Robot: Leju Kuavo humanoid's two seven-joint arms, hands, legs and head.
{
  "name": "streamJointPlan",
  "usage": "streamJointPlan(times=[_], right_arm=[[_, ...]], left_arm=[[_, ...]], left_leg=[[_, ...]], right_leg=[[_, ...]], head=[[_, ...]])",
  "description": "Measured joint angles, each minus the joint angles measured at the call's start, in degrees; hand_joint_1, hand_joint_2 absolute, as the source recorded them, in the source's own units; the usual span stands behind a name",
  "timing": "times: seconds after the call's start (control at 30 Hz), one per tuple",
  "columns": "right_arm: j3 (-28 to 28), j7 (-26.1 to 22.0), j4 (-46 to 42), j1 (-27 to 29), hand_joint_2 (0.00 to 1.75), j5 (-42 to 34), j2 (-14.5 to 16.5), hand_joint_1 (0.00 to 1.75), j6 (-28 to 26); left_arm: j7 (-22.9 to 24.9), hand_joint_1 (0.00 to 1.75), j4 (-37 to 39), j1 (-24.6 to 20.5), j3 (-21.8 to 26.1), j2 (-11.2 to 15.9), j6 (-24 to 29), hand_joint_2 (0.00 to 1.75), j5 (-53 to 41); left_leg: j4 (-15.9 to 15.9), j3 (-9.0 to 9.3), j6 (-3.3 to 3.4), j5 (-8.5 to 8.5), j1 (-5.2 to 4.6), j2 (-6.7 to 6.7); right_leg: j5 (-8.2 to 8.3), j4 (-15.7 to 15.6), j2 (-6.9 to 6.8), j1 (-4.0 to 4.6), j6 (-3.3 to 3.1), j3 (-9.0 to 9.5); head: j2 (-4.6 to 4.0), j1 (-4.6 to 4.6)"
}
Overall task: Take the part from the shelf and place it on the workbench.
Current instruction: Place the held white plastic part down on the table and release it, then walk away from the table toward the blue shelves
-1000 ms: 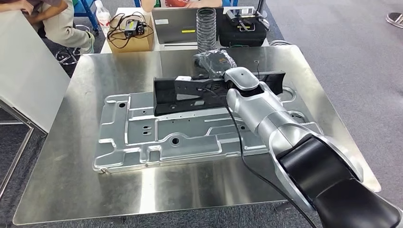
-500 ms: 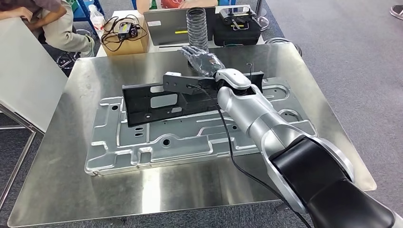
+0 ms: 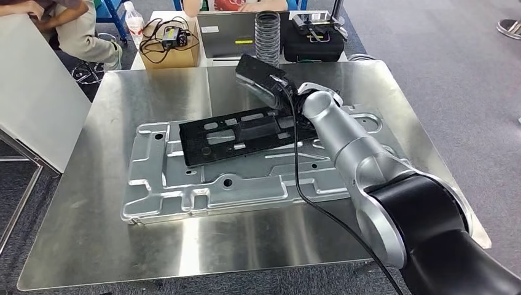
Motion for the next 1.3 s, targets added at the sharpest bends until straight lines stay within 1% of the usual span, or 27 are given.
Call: streamJointPlan(times=[0.07, 0.1, 0.13, 0.17, 0.2, 0.27, 0.3, 0.4, 0.43, 0.5, 0.57, 0.6, 0.63, 0.67, 0.7, 0.77, 0.8, 0.9, 0.93, 0.97, 1.0, 1.07, 1.1, 1.13, 1.17, 1.27, 1.3], right_arm=[[-2.7, -0.2, 0.3, 0.2, 0.00, -1.1, -0.5, 0.00, 0.6], [-3.6, -0.9, 0.4, 0.3, 0.00, -1.3, -0.6, 0.00, 0.5], [-4.5, -2.0, 0.5, 0.3, 0.00, -1.6, -0.8, 0.00, 0.2], [-5.3, -3.4, 0.5, 0.3, 0.00, -1.9, -1.0, 0.00, -0.1], [-6.0, -5.0, 0.4, 0.1, 0.00, -2.3, -1.1, 0.00, -0.6], [-7.3, -9.4, -0.1, -0.2, 0.00, -3.7, -1.2, 0.00, -1.9], [-7.9, -11.9, -0.5, -0.3, 0.00, -4.5, -1.2, 0.00, -2.6], [-9.5, -17.7, -1.9, -0.4, 0.00, -6.7, -1.2, 0.00, -4.2], [-9.9, -19.9, -2.6, -0.3, 0.00, -7.6, -1.1, 0.00, -4.5], [-10.8, -25.5, -5.3, 0.6, 0.00, -10.9, -1.0, 0.00, -5.4], [-11.2, -29.4, -11.7, 3.8, 0.00, -16.0, -1.2, 0.00, -7.4], [-11.1, -30.0, -16.7, 6.5, 0.00, -18.6, -1.4, 0.00, -9.1], [-10.8, -30.0, -22.3, 9.6, 0.00, -20.9, -1.9, 0.00, -11.2], [-10.4, -29.7, -28.1, 12.7, 0.00, -22.7, -2.4, 0.00, -13.1], [-9.9, -29.4, -33.6, 15.6, 0.00, -23.8, -3.0, 0.00, -14.7], [-8.9, -29.3, -42.7, 20.3, 0.00, -24.4, -4.3, 0.00, -17.5], [-8.4, -29.7, -47.0, 22.7, 0.00, -24.1, -5.0, 0.00, -19.6], [-7.6, -30.9, -61.6, 32.7, 0.00, -22.3, -8.0, 0.00, -27.4], [-7.5, -31.1, -66.6, 36.7, 0.00, -21.7, -9.3, 0.00, -30.1], [-7.4, -31.1, -71.1, 40.7, 0.00, -21.3, -10.6, 0.00, -32.6], [-7.4, -31.2, -75.3, 44.7, 0.00, -21.0, -11.9, 0.00, -35.0], [-7.4, -31.2, -81.8, 51.6, 0.00, -20.9, -14.4, 0.00, -39.4], [-7.4, -31.2, -84.0, 54.7, 0.00, -21.2, -15.6, 0.00, -41.3], [-7.3, -31.2, -85.9, 57.4, 0.00, -21.7, -16.6, 0.00, -43.1], [-7.3, -31.2, -87.5, 60.0, 0.00, -22.2, -17.6, 0.00, -44.5], [-7.2, -31.2, -91.0, 65.4, 0.00, -23.0, -20.1, 0.00, -46.2], [-7.2, -31.2, -92.0, 66.7, 0.00, -23.1, -20.6, 0.00, -46.3]], left_arm=[[-0.1, 0.00, 0.0, -0.1, -0.1, 0.0, 0.1, 0.00, 0.2], [-0.1, 0.00, 0.0, 0.0, -0.1, 0.0, 0.1, 0.00, 0.3], [-0.2, 0.00, 0.0, 0.0, -0.1, 0.0, 0.1, 0.00, 0.4], [-0.3, 0.00, 0.0, 0.1, -0.1, 0.0, 0.1, 0.00, 0.5], [-0.5, 0.00, 0.0, 0.1, -0.1, 0.0, 0.1, 0.00, 0.6], [-0.7, 0.00, 0.0, 0.2, -0.1, -0.2, 0.1, 0.00, 0.8], [-0.9, 0.00, 0.1, 0.2, -0.1, -0.3, 0.0, 0.00, 1.0], [-1.3, 0.00, 0.1, 0.5, -0.1, -0.4, -0.4, 0.00, 1.5], [-1.5, 0.00, 0.1, 0.6, -0.1, -0.4, -0.5, 0.00, 1.7], [-1.7, 0.00, 0.1, 0.8, 0.0, -0.4, -0.6, 0.00, 2.1], [-1.7, 0.00, 0.2, 1.1, 0.3, -0.3, -0.6, 0.00, 2.8], [-1.6, 0.00, 0.2, 1.2, 0.5, -0.4, -0.4, 0.00, 3.1], [-1.6, 0.00, 0.2, 1.4, 0.7, -0.4, -0.3, 0.00, 3.3], [-1.5, 0.00, 0.2, 1.7, 0.9, -0.4, -0.2, 0.00, 3.4], [-1.5, 0.00, 0.2, 1.9, 1.1, -0.4, -0.1, 0.00, 3.6], [-1.5, 0.00, 0.2, 2.0, 1.4, -0.4, 0.2, 0.00, 4.0], [-1.5, 0.00, 0.2, 2.0, 1.6, -0.4, 0.4, 0.00, 4.3], [-1.5, 0.00, 0.2, 2.1, 2.3, -0.6, 0.8, 0.00, 5.1], [-1.5, 0.00, 0.2, 2.3, 2.6, -0.7, 0.9, 0.00, 5.2], [-1.5, 0.00, 0.2, 2.4, 2.7, -0.8, 0.9, 0.00, 5.3], [-1.6, 0.00, 0.2, 2.6, 2.9, -0.9, 0.9, 0.00, 5.3], [-1.6, 0.00, 0.2, 2.8, 3.0, -1.0, 0.9, 0.00, 5.4], [-1.6, 0.00, 0.2, 2.9, 3.1, -1.1, 0.9, 0.00, 5.5], [-1.6, 0.00, 0.2, 3.0, 3.2, -1.1, 0.9, 0.00, 5.5], [-1.6, 0.00, 0.2, 3.0, 3.2, -1.2, 0.9, 0.00, 5.6], [-1.6, 0.00, 0.2, 3.0, 3.3, -1.4, 0.9, 0.00, 5.7], [-1.6, 0.00, 0.2, 3.0, 3.4, -1.4, 0.9, 0.00, 5.7]], left_leg=[[0.0, -0.10, 0.16, 0.00, -0.11, 0.05], [0.1, -0.11, 0.19, 0.00, -0.16, 0.06], [0.1, -0.12, 0.19, -0.01, -0.21, 0.04], [0.2, -0.10, 0.17, -0.03, -0.26, -0.01], [0.2, -0.10, 0.14, -0.05, -0.31, -0.05], [0.4, -0.22, -0.12, -0.19, -0.59, -0.08], [0.5, -0.28, -0.34, -0.24, -0.66, -0.06], [0.5, -0.27, -1.16, -0.42, -0.64, -0.04], [1.2, -0.53, -1.44, -0.98, -0.63, -0.03], [6.0, -2.67, -1.99, -3.90, -0.45, -0.02], [13.9, -6.28, -2.47, -7.36, -0.18, 0.00], [16.3, -7.48, -2.63, -7.97, -0.04, 0.01], [16.7, -7.70, -2.77, -7.49, 0.11, 0.03], [14.6, -6.67, -2.88, -5.94, 0.26, 0.05], [10.7, -4.72, -2.96, -3.82, 0.42, 0.06], [3.4, -0.98, -2.80, -1.14, 0.49, -0.02], [1.6, -0.09, -2.55, -0.75, 0.44, -0.10], [1.0, 0.08, -1.39, -0.66, 0.40, -0.39], [0.8, 0.07, -0.94, -0.47, 0.46, -0.46], [0.6, -0.02, -0.50, -0.24, 0.54, -0.49], [0.5, -0.21, -0.10, 0.00, 0.54, -0.48], [0.5, -0.85, 0.34, 0.38, 0.33, -0.41], [0.5, -1.25, 0.45, 0.60, 0.21, -0.34], [0.5, -1.66, 0.47, 0.84, 0.12, -0.26], [0.6, -2.10, 0.44, 1.12, 0.05, -0.21], [1.0, -3.20, -0.04, 2.04, -0.11, -0.14], [1.0, -3.26, -0.33, 2.34, -0.16, -0.11]], right_leg=[[-3.14, 7.8, -0.01, -0.13, 0.23, -3.71], [-3.37, 9.6, -0.02, -0.16, 0.24, -4.63], [-2.48, 9.0, -0.02, -0.16, 0.13, -4.39], [-0.73, 6.2, -0.02, -0.13, -0.10, -3.03], [1.38, 1.9, -0.02, -0.02, -0.49, -0.96], [3.92, -5.2, -0.12, 0.29, -1.13, 2.44], [4.28, -6.8, -0.18, 0.45, -1.32, 3.17], [4.40, -7.7, -0.28, 0.38, -1.75, 3.47], [4.55, -8.0, -0.33, 0.20, -1.99, 3.66], [4.77, -8.5, -0.43, -0.11, -2.36, 4.01], [4.70, -8.5, -0.45, -0.14, -2.51, 4.14], [4.61, -8.5, -0.47, -0.15, -2.47, 4.24], [4.50, -8.5, -0.48, -0.18, -2.38, 4.34], [4.37, -8.3, -0.50, -0.25, -2.23, 4.43], [4.20, -8.1, -0.47, -0.33, -2.03, 4.46], [3.90, -7.4, -0.28, -0.28, -1.51, 4.24], [3.83, -7.3, -0.17, -0.21, -1.22, 4.11], [3.69, -7.3, -0.27, -0.18, -0.30, 4.25], [2.97, -6.8, -0.32, -0.25, 0.01, 4.22], [1.49, -5.4, -0.32, -0.32, 0.28, 3.76], [-0.74, -2.7, -0.29, -0.39, 0.51, 2.79], [-5.49, 4.7, -0.27, -0.43, 0.79, 0.05], [-6.85, 7.5, -0.28, -0.48, 0.86, -0.79], [-7.05, 8.5, -0.28, -0.52, 0.86, -0.67], [-6.29, 7.3, -0.28, -0.54, 0.77, 0.57], [-2.82, -4.1, -0.30, -0.39, 0.13, 8.49], [-2.26, -6.7, -0.29, -0.24, -0.11, 10.28]], head=[[0.00, 0.03], [0.00, 0.03], [0.00, 0.03], [0.00, 0.04], [0.00, 0.05], [0.00, 0.03], [0.00, 0.00], [0.00, 0.00], [0.00, -0.04], [0.00, -0.19], [0.00, -0.30], [0.00, -0.30], [0.00, -0.31], [0.00, -0.32], [0.00, -0.31], [0.00, -0.34], [0.00, -0.38], [0.00, -0.40], [0.00, -0.37], [0.00, -0.28], [0.00, -0.19], [0.00, -0.01], [0.00, 0.01], [0.00, 0.02], [0.00, 0.02], [0.00, -0.01], [0.00, -0.07]])
